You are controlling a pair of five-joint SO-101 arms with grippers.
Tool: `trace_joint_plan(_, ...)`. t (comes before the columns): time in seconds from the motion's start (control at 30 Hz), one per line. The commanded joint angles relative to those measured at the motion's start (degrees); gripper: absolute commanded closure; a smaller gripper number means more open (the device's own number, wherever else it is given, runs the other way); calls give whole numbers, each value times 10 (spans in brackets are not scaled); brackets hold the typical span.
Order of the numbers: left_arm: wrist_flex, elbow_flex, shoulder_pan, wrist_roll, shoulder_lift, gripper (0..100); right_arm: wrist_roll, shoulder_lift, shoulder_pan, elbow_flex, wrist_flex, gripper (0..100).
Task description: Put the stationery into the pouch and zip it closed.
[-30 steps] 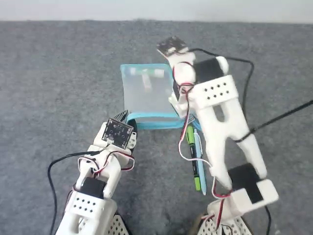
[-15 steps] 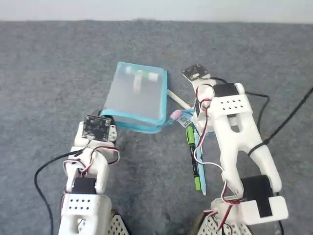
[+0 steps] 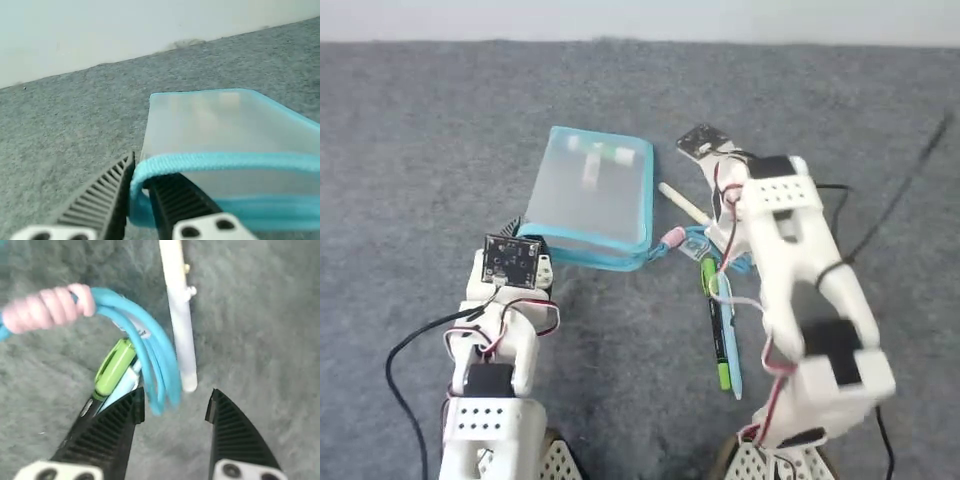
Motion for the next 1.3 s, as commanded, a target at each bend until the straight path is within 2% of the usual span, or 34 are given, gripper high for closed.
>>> trace_joint_plan(0.0, -18, -18, 5, -1, 3, 988, 34, 47, 15, -72, -8, 790)
trace_joint_plan(0.17, -19, -18, 6, -1, 3, 988, 36, 98, 22, -89, -12, 791)
trace_joint_plan(0.33, -20, -18, 6, -1, 3, 988, 33, 128, 46, -92, -15, 902)
trace_joint_plan(0.47, -20, -18, 6, -1, 3, 988, 30, 143, 64, -91, -29, 923)
trace_joint_plan(0.63, -20, -18, 6, -1, 3, 988, -25, 138, 86, -98, -29, 924)
trace_joint_plan(0.77, -20, -14, 6, -1, 3, 988, -91, 112, 124, -105, -23, 991)
trace_joint_plan(0.87, -20, -14, 7, -1, 3, 988, -111, 101, 150, -104, -1, 965)
trace_joint_plan(1.1, -20, -13, 25, -2, 3, 988, -115, 96, 153, -102, 57, 811)
trace_joint_plan(1.27, -20, -13, 26, -2, 3, 988, -116, 72, 158, -116, 66, 808)
